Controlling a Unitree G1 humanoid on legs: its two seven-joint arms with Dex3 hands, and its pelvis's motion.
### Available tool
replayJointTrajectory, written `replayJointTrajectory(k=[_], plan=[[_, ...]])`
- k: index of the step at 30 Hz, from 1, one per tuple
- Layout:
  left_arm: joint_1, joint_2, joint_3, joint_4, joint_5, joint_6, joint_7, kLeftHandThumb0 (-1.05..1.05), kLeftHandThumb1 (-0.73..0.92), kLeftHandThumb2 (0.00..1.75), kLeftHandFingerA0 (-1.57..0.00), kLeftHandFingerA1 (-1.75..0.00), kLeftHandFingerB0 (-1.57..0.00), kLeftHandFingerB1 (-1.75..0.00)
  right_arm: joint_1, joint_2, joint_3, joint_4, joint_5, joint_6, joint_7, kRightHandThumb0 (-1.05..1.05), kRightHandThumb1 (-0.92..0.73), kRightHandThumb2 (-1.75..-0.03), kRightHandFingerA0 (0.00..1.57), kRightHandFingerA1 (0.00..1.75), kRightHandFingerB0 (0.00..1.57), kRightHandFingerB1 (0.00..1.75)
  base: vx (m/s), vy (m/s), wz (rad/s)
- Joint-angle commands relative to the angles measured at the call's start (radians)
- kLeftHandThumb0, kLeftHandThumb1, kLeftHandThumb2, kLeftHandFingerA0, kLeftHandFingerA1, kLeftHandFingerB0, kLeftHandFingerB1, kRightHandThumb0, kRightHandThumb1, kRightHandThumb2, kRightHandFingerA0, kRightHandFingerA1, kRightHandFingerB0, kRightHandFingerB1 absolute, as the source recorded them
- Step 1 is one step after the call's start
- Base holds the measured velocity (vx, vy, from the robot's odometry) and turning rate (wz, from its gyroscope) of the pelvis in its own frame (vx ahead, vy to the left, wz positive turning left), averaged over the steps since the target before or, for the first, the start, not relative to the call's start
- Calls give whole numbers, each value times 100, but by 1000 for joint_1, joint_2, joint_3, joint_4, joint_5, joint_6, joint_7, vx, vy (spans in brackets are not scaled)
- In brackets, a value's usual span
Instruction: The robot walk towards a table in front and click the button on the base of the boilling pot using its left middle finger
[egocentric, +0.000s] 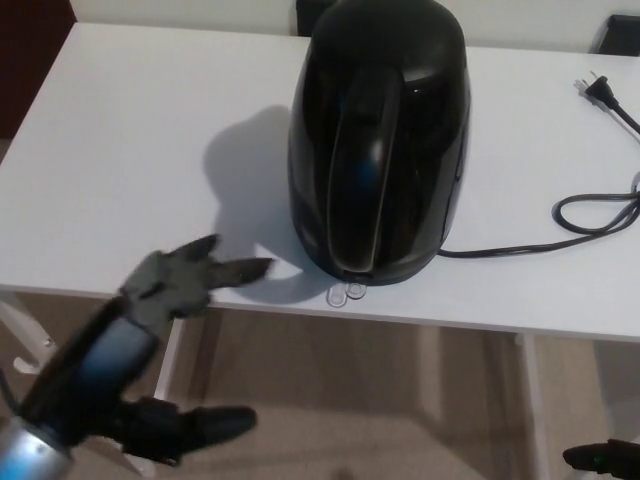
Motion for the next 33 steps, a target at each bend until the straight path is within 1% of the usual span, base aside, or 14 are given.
replayJointTrajectory(k=[1,3,4,5,11,14,15,16,18,19,21,22,33], plan=[[-14,103,-87,-146,305,-182,-62,-66,48,56,-34,-35,-32,-31,-6,-28,-3,-1,-7,-12,-8,-42,-52,-78,69,61,48,53,0,0,0],[-47,109,-101,-111,337,-195,-41,-66,48,56,-33,-35,-31,-31,-7,-28,-1,5,-8,-17,-8,-42,-51,-78,69,61,48,53,0,0,0],[-69,116,-108,-91,370,-208,-26,-69,53,57,-33,-33,-29,-30,-8,-28,2,6,-11,-16,-8,-43,-52,-79,69,60,49,52,0,0,0],[-95,123,-115,-68,410,-226,-7,-69,53,57,-33,-33,-29,-30,-8,-29,6,7,-17,-13,-10,-43,-52,-79,69,60,49,52,0,0,0],[-212,141,-167,29,502,-239,29,-75,59,59,-35,-32,-29,-31,-17,-30,-2,4,1,-13,19,-43,-53,-79,66,60,48,53,0,0,0],[-243,142,-188,57,518,-239,36,-76,61,60,-35,-32,-29,-31,-16,-28,-7,-1,8,-16,23,-42,-52,-79,65,60,49,53,0,0,0],[-261,136,-201,75,532,-237,42,-72,47,90,-35,-50,-15,-41,-16,-29,-6,-5,8,-15,26,-42,-52,-79,65,60,49,54,0,0,0],[-272,134,-210,87,542,-238,48,-83,54,66,-36,-36,-28,-35,-17,-29,-6,-6,8,-14,27,-42,-52,-79,66,60,49,53,0,0,0],[-291,135,-224,111,571,-251,72,-84,54,68,-35,-36,-27,-35,-17,-29,-5,-9,8,-9,32,-42,-53,-79,65,60,48,53,0,0,0],[-298,134,-232,120,579,-252,76,-78,63,59,-37,-32,-29,-31,-17,-29,-6,-8,9,-12,32,-43,-52,-79,66,60,48,53,0,0,0],[-307,135,-241,134,588,-257,85,-79,63,59,-37,-32,-29,-31,-16,-28,-5,-8,7,-13,29,-43,-52,-79,66,60,48,53,0,0,0],[-325,135,-258,160,624,-271,113,-85,56,68,-36,-36,-28,-35,-18,-29,-4,-2,5,-22,28,-43,-52,-80,66,60,49,54,0,0,0],[-341,144,-277,183,649,-280,157,-85,56,68,-36,-36,-28,-35,-19,-29,-6,0,4,-25,30,-43,-52,-80,66,60,49,54,0,0,0]])
